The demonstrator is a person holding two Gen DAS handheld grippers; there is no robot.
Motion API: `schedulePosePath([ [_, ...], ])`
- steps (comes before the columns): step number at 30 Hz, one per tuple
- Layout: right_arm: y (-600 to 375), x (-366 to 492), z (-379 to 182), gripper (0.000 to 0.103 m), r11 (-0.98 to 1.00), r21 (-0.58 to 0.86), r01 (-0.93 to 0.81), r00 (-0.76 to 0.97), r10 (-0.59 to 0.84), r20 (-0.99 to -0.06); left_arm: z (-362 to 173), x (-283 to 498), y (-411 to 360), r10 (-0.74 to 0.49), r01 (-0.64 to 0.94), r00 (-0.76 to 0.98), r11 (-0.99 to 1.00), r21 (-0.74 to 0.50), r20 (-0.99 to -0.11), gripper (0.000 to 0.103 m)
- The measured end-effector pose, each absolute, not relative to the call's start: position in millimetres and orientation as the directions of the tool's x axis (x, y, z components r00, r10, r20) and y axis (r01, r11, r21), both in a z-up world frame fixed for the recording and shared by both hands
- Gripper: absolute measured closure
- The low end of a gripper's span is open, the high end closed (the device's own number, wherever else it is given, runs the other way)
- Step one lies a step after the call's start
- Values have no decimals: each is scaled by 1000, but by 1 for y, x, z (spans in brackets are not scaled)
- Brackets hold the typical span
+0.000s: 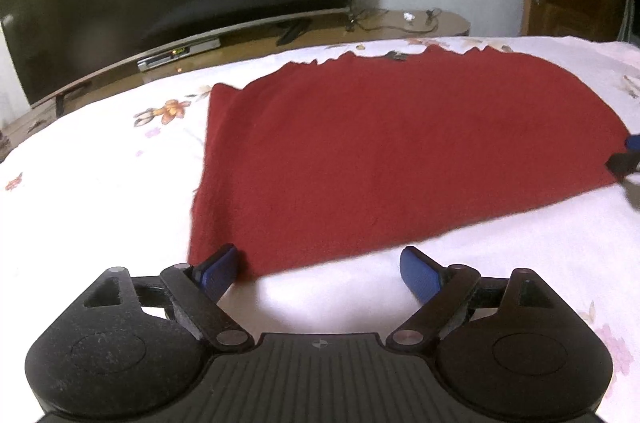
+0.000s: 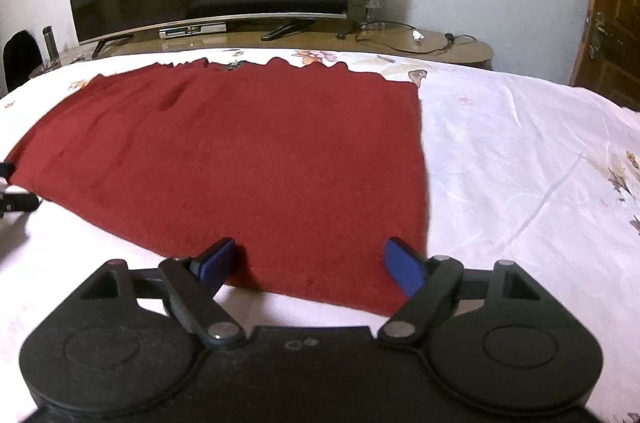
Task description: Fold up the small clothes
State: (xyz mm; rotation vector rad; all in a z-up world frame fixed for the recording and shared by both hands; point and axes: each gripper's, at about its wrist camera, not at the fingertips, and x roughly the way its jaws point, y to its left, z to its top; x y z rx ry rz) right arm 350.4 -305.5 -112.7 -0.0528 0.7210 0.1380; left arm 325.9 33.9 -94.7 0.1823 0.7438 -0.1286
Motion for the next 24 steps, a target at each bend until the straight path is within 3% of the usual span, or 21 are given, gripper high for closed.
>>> schedulePosePath([
  [3, -311, 335, -97, 25, 991, 39, -129, 765, 125, -632, -87, 309, 43, -43, 154, 725, 983, 101, -687, 16],
  [5, -313, 324, -90, 25, 992, 40, -121, 772, 119, -624, -83, 297, 54, -73, 118, 718, 993, 17, -692, 16],
  [9, -314, 303, -81, 25, 993, 65, -100, 780, 119, -615, -91, 284, 75, -250, 20, 674, 947, -322, -695, 16],
  [15, -303, 295, -74, 25, 989, 107, -102, 782, 146, -606, -107, 300, 103, -342, -145, 727, 772, -619, -596, 16],
  [24, -292, 316, -64, 25, 979, 161, -122, 794, 194, -576, -128, 328, 111, -317, -194, 807, 656, -729, -499, 16],
])
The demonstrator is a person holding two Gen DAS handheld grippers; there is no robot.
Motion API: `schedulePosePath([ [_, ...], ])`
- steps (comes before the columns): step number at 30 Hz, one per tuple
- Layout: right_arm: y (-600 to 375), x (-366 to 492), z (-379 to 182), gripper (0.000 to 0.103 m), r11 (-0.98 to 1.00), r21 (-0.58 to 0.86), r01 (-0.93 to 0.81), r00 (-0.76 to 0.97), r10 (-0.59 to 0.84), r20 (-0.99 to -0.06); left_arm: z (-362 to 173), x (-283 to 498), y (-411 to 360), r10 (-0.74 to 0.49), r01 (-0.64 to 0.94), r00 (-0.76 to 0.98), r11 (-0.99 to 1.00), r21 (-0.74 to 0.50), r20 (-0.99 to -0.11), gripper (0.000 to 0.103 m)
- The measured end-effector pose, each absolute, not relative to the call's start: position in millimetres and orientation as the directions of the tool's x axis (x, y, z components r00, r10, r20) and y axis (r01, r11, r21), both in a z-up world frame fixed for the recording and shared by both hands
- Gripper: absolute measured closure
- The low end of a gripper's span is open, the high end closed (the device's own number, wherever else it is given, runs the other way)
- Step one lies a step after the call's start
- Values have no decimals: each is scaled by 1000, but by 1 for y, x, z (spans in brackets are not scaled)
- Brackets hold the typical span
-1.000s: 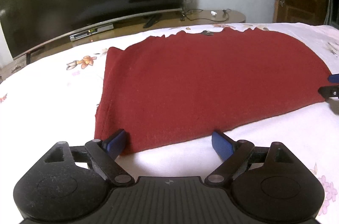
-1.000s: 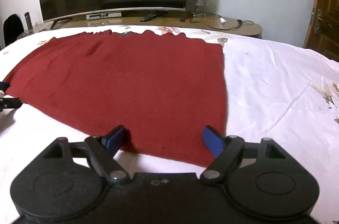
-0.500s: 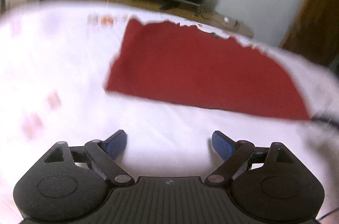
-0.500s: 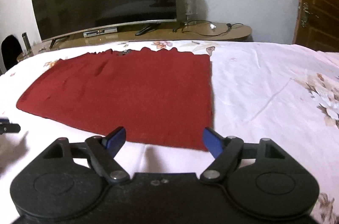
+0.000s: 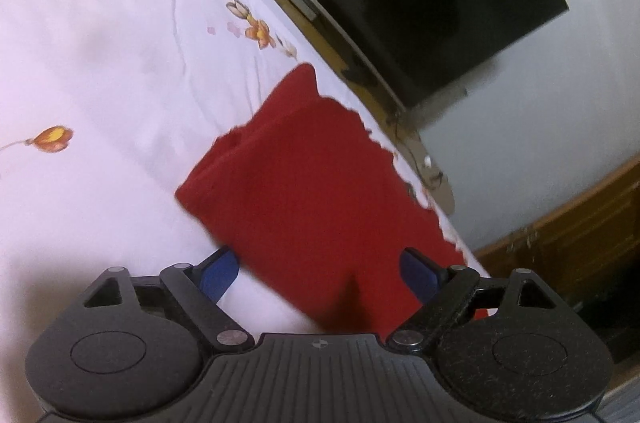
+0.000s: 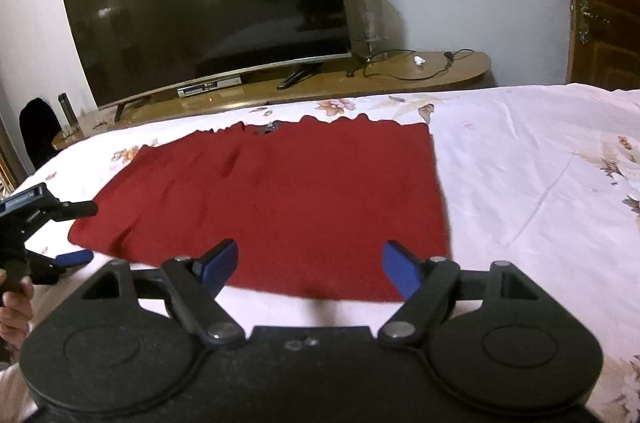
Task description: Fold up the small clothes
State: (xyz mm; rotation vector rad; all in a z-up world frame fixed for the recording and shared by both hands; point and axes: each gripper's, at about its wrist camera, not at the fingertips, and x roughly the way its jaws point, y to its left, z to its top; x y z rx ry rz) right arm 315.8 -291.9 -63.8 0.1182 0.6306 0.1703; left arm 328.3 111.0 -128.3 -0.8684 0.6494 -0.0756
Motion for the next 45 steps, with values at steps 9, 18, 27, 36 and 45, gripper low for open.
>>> schedulePosePath([
  [9, -271, 379, -72, 31, 968, 209, -140, 778, 238, -582, -138, 346, 122, -224, -279, 851, 573, -770, -475, 54],
  [18, -207, 430, -94, 91, 966, 52, -255, 754, 232, -614, -142, 350, 130, -219, -261, 842, 633, -729, -492, 85],
  [27, -198, 427, -118, 96, 958, -52, -283, 771, 195, -606, -115, 352, 132, -283, -124, 880, 638, -760, -381, 92],
  [36, -193, 432, -109, 89, 954, 80, -289, 725, 273, -633, -108, 353, 131, -294, -116, 871, 656, -746, -394, 92],
  [45, -212, 427, -117, 91, 946, 208, -251, 743, 325, -585, -27, 372, 59, -500, 253, 836, 718, -648, -227, 93],
])
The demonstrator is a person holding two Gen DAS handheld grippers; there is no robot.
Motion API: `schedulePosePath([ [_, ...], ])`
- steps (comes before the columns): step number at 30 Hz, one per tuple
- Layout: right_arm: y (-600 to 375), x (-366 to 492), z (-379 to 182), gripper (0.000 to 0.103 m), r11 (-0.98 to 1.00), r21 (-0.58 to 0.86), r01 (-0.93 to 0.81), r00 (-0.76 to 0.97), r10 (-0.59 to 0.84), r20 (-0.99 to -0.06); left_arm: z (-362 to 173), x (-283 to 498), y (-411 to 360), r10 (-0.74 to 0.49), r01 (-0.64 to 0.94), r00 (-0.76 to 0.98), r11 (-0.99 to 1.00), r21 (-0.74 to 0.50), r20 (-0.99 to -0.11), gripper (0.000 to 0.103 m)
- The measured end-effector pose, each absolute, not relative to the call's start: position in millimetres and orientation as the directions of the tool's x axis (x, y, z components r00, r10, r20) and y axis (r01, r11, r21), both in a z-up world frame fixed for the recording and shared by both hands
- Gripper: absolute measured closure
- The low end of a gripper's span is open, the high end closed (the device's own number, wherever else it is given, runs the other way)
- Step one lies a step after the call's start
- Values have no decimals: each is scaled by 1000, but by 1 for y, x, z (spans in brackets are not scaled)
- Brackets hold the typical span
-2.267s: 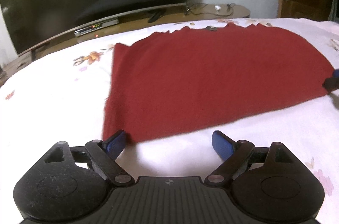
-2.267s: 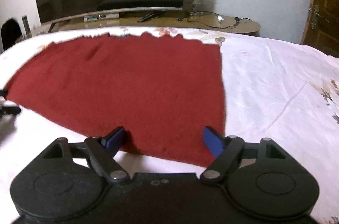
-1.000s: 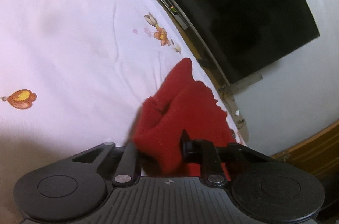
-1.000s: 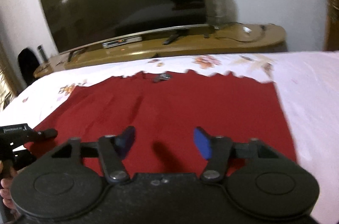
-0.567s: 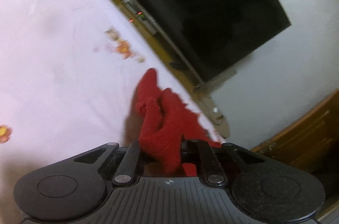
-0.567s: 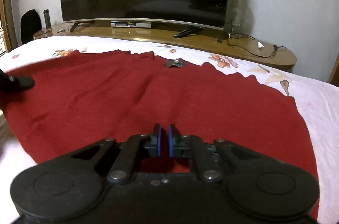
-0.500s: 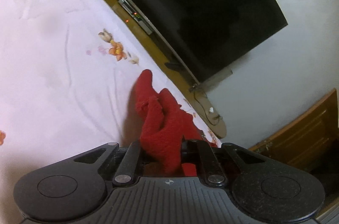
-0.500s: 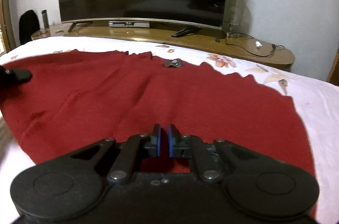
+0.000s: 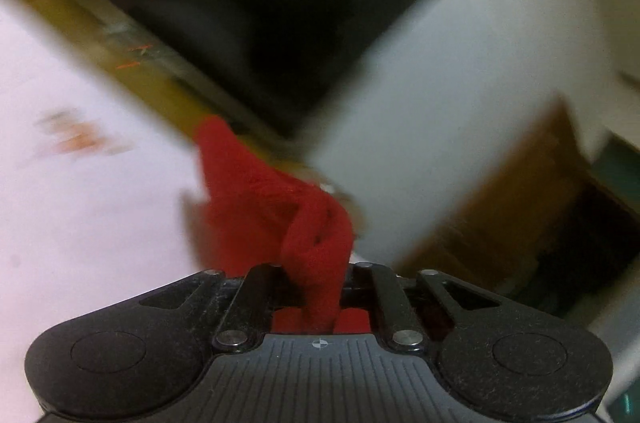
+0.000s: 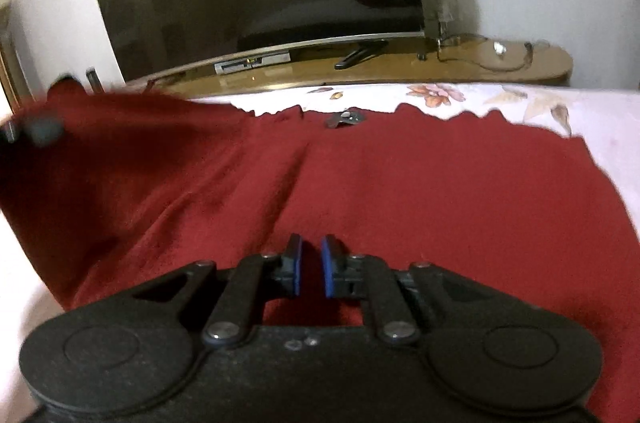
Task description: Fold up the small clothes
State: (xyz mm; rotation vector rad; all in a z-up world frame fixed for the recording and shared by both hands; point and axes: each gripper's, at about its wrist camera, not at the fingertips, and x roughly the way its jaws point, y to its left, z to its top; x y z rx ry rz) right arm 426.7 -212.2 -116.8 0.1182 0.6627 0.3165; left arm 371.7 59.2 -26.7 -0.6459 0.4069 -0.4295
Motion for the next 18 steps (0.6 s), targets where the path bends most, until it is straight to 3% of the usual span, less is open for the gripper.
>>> schedulePosePath([
  [3, -230, 427, -120, 94, 923, 319, -217, 729, 370, -575, 0, 388, -4, -660, 444, 719, 678, -586, -218, 93],
  [6, -263, 427, -124, 96, 853, 502, -141, 710, 441, -549, -8, 406, -70, -779, 561, 548, 612, -557, -304, 93],
  [9, -332, 419, -148, 100, 581, 814, 5, 694, 584, -421, -41, 422, -118, -811, 589, 434, 585, -558, -392, 93],
  [11, -380, 390, -162, 101, 441, 892, 98, 738, 570, -362, -53, 431, -135, -786, 554, 403, 617, -559, -468, 93],
  [13, -417, 349, -166, 95, 338, 935, 108, 806, 520, -281, -53, 422, -134, -782, 564, 421, 622, -543, -459, 89],
  [14, -431, 336, -168, 88, 292, 949, 118, 818, 513, -260, -49, 418, -132, -781, 561, 424, 624, -544, -460, 78],
  [15, -445, 323, -166, 57, 270, 954, 130, 833, 493, -253, -43, 414, -127, -786, 564, 427, 618, -548, -447, 67],
  [16, -456, 311, -160, 53, 287, 949, 134, 854, 452, -258, -35, 410, -119, -788, 570, 455, 615, -545, -415, 38],
  [17, -462, 302, -155, 38, 293, 949, 116, 870, 430, -240, -28, 405, -110, -783, 570, 488, 621, -539, -387, 19],
  [18, -468, 296, -147, 25, 307, 944, 124, 880, 406, -248, -20, 398, -98, -780, 569, 514, 621, -539, -356, 18],
])
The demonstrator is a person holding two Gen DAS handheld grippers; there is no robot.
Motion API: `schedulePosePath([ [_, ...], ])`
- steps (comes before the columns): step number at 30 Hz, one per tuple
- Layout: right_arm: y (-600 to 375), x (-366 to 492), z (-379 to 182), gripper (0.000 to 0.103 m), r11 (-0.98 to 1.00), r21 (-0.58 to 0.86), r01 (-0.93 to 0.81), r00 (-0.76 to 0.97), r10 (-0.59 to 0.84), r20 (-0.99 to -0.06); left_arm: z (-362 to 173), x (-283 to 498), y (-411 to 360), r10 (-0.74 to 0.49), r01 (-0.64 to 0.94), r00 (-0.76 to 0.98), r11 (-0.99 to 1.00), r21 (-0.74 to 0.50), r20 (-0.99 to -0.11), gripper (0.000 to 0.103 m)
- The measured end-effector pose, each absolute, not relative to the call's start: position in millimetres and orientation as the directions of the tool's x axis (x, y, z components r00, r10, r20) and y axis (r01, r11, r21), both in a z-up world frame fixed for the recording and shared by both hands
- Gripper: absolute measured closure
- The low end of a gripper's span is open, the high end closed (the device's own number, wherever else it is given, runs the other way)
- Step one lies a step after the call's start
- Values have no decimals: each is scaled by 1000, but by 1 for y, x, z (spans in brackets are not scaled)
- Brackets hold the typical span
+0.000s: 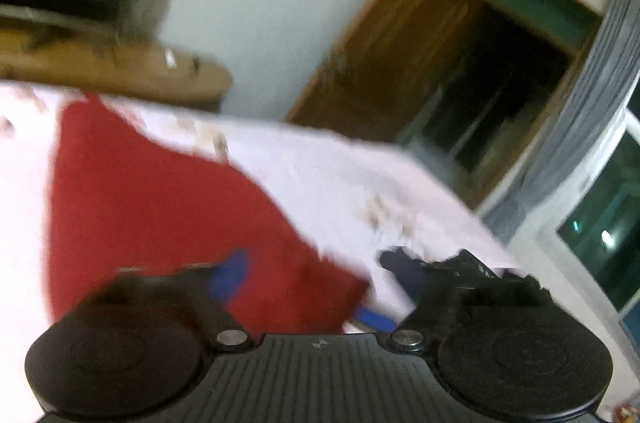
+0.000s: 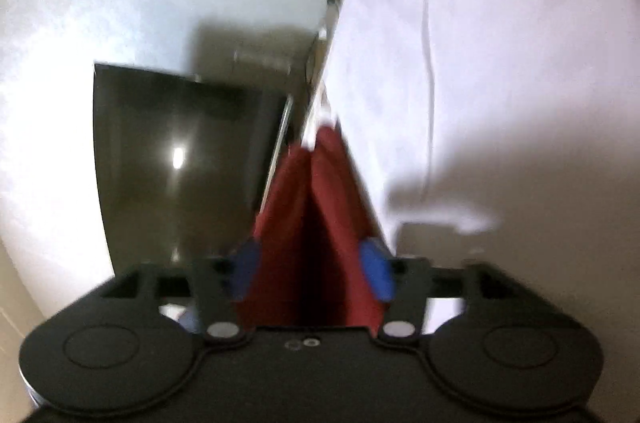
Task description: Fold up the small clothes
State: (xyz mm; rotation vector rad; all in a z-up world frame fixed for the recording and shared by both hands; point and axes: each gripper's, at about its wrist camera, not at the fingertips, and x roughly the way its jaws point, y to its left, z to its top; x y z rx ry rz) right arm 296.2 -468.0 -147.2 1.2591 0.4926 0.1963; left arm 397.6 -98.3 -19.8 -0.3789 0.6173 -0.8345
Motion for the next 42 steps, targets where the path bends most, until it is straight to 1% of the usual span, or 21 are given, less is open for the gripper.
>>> schedulePosePath([
  [2, -471, 291, -136, 25, 305, 947, 103, 883, 409, -228, -10, 390, -76, -783, 558, 539, 608, -564, -311, 18],
  [4, -465, 290, -122, 25, 332, 942, 56, 869, 447, -210, -9, 392, -56, -740, 510, 594, 650, -563, -316, 18],
  [6, -451, 292, -112, 25, 388, 921, 36, 847, 477, -234, -19, 401, -41, -657, 417, 647, 730, -541, -387, 22],
  [7, -448, 296, -109, 26, 409, 912, 34, 837, 486, -249, -25, 404, -34, -621, 369, 660, 758, -539, -422, 30],
  [11, -425, 310, -109, 28, 514, 854, 81, 781, 500, -375, -54, 405, -23, -513, 230, 680, 827, -512, -524, 31],
  [14, -411, 323, -112, 31, 522, 850, 75, 755, 527, -390, -70, 399, -22, -468, 176, 667, 855, -487, -580, 31],
  [16, -404, 332, -109, 33, 573, 815, 91, 744, 505, -438, -78, 393, -17, -454, 158, 663, 862, -481, -595, 31],
  [17, -400, 335, -109, 41, 608, 786, 106, 732, 488, -476, -81, 395, -18, -449, 148, 659, 864, -482, -603, 31],
  [18, -395, 338, -109, 61, 638, 762, 112, 720, 476, -505, -83, 395, -19, -450, 142, 654, 863, -485, -608, 31],
  [19, -391, 342, -110, 72, 672, 733, 110, 705, 467, -534, -83, 393, -18, -447, 140, 653, 864, -483, -611, 31],
  [20, -387, 342, -108, 91, 711, 696, 102, 701, 445, -557, -80, 394, -20, -447, 145, 655, 866, -479, -610, 31],
  [23, -384, 329, -91, 92, 758, 652, 18, 762, 412, -499, -68, 396, -29, -463, 187, 683, 859, -477, -565, 31],
  [25, -393, 313, -87, 92, 759, 651, -8, 796, 399, -455, -68, 398, -40, -442, 211, 675, 883, -420, -591, 31],
  [27, -400, 318, -104, 92, 761, 646, 58, 775, 373, -510, -82, 406, -52, -408, 204, 627, 908, -365, -664, 31],
  [28, -403, 324, -118, 92, 748, 656, 100, 743, 382, -549, -84, 405, -52, -405, 211, 635, 910, -357, -657, 31],
  [29, -406, 325, -127, 90, 723, 683, 106, 728, 411, -548, -82, 404, -51, -410, 222, 636, 909, -353, -655, 31],
  [31, -413, 317, -122, 75, 691, 720, 71, 748, 440, -497, -75, 403, -43, -430, 229, 652, 897, -378, -624, 31],
  [32, -416, 313, -116, 60, 688, 724, 51, 772, 433, -466, -72, 404, -38, -437, 224, 664, 890, -397, -606, 31],
  [33, -420, 312, -111, 54, 691, 722, 34, 796, 419, -437, -70, 408, -33, -444, 217, 672, 883, -415, -593, 31],
  [37, -431, 342, -102, 54, 693, 720, 12, 801, 424, -422, -64, 432, -32, -442, 218, 682, 883, -415, -582, 31],
  [42, -424, 385, -101, 57, 772, 635, 5, 803, 375, -463, -69, 471, -38, -427, 194, 676, 890, -414, -600, 31],
])
